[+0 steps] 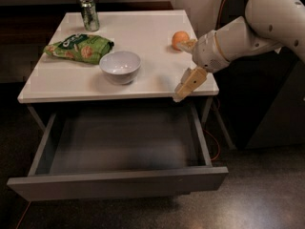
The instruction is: Place orange into top drawer
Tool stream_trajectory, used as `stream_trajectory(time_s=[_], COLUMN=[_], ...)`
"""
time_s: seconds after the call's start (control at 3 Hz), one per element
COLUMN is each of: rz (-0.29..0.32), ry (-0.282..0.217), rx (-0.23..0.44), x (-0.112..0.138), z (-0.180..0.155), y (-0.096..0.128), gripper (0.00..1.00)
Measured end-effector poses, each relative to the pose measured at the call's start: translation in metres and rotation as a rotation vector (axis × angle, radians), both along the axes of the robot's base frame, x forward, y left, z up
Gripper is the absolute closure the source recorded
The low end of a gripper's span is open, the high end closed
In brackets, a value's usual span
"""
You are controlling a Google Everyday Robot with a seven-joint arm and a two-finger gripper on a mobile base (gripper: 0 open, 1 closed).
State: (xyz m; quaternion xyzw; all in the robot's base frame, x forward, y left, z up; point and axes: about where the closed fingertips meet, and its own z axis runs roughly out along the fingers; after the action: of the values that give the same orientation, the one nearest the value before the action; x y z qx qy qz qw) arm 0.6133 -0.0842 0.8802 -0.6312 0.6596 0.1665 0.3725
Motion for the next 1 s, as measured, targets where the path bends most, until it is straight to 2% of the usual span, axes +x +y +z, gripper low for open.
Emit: stream_trajectory(time_s=[0.67, 1.0], rz=[-0.223, -0.304], ry=[0.065, 0.071], rx=[0.196, 0.211], x=[0.019, 0.041], z=[0.006, 0.023], y=[-0.019, -0.029], gripper=[0.00, 0.00])
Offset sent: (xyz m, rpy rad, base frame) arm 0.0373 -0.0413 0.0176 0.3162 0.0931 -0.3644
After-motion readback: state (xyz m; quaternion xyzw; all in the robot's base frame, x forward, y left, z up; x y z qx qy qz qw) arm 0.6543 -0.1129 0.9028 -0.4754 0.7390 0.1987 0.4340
